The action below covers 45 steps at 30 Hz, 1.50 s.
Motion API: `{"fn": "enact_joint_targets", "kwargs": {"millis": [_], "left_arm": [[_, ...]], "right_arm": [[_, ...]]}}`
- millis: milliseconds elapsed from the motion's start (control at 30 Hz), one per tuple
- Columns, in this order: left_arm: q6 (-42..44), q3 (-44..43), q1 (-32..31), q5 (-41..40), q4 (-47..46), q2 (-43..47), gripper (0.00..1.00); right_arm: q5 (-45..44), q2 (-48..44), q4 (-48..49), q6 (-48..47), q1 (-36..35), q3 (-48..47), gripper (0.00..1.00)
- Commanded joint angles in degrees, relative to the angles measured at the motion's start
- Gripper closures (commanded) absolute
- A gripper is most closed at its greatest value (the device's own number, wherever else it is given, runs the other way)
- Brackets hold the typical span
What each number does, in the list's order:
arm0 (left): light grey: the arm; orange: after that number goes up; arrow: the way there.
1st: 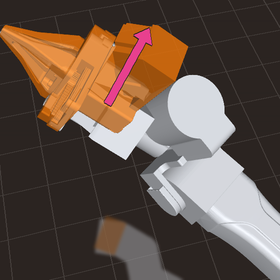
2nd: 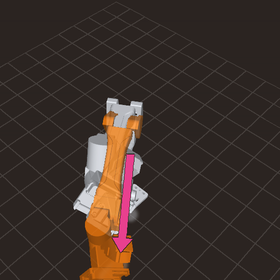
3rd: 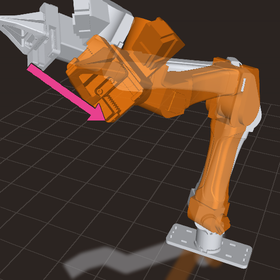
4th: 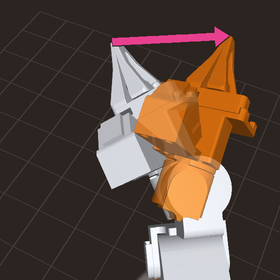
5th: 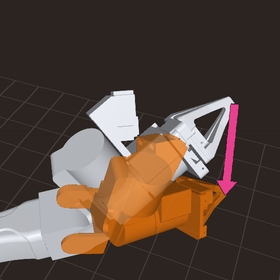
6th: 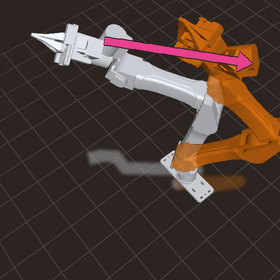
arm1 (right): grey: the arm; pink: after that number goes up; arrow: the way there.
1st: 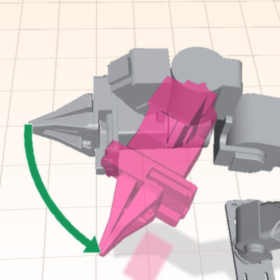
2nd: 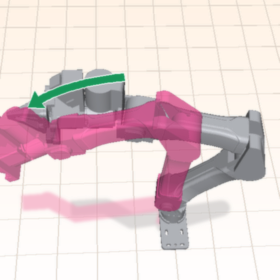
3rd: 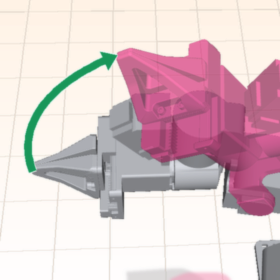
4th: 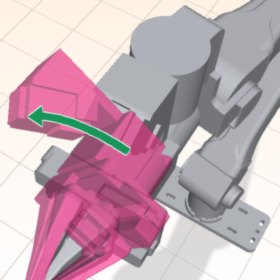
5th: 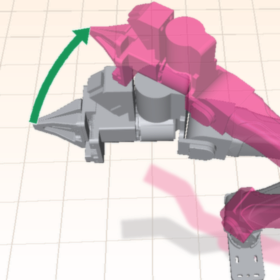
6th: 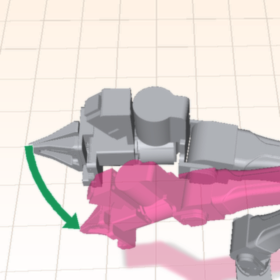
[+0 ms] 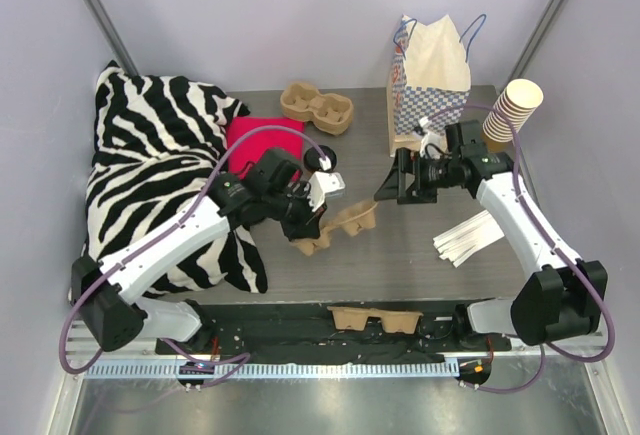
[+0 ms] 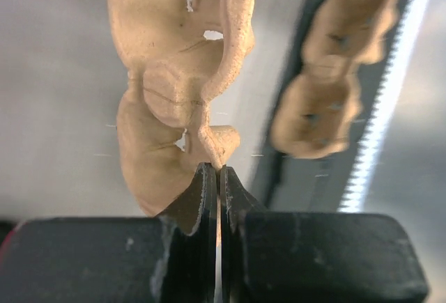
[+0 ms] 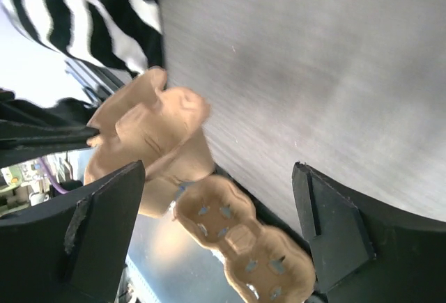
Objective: Pack the takeout coffee
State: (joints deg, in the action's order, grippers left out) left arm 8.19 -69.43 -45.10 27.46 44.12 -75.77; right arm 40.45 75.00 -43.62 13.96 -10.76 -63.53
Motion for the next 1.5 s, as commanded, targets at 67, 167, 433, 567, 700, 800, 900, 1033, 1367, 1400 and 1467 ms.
{"fn": "enact_joint_targets", "kwargs": {"millis": [67,167,433,567,700,800,900,1033,1367,1400,1467], "left_arm": [[27.8,-3.9,-2.1,-14.4,5.2,3.3,1.00],[33.6,-3.1,-4.5,-21.9,4.1,3.6,1.00],[38.4,-1.8,-7.5,-31.6,-0.6,4.2,1.00],[39.5,-1.2,-9.4,-32.7,-1.7,4.6,1.00],[39.7,-1.2,-10.4,-33.5,-1.9,4.6,1.00],[39.9,-1.1,-10.9,-34.2,-2.5,4.4,1.00],[39.7,-1.3,-11.1,-34.7,-2.8,4.1,1.00],[39.8,-1.1,-11.2,-35.6,-3.5,4.0,1.00],[30.1,-1.2,-9.6,-45.9,-7.1,4.8,0.24],[27.7,-1.4,-8.6,-45.5,-7.4,6.8,0.18],[24.5,-2.5,-4.6,-41.6,-7.1,8.9,0.07]], "right_arm": [[7.8,3.3,-2.3,-6.1,3.0,-11.4,0.05],[8.7,3.6,-4.0,-6.6,2.9,-12.5,0.08],[4.4,2.8,-3.4,-2.9,0.1,-8.3,0.20],[3.6,4.2,-2.1,-0.9,-2.1,-8.4,0.25],[4.4,5.9,-0.4,1.4,-3.0,-8.5,0.30],[5.5,6.8,1.2,2.7,-3.7,-8.4,0.36],[6.2,7.3,1.9,4.1,-4.4,-7.8,0.40],[7.1,8.1,2.1,4.9,-4.6,-7.6,0.80],[0.1,15.2,6.9,6.6,-3.2,-24.0,0.99],[-1.1,16.1,7.2,6.2,-2.9,-28.3,0.99],[-5.5,19.2,9.1,5.6,-2.4,-32.1,0.99]]}}
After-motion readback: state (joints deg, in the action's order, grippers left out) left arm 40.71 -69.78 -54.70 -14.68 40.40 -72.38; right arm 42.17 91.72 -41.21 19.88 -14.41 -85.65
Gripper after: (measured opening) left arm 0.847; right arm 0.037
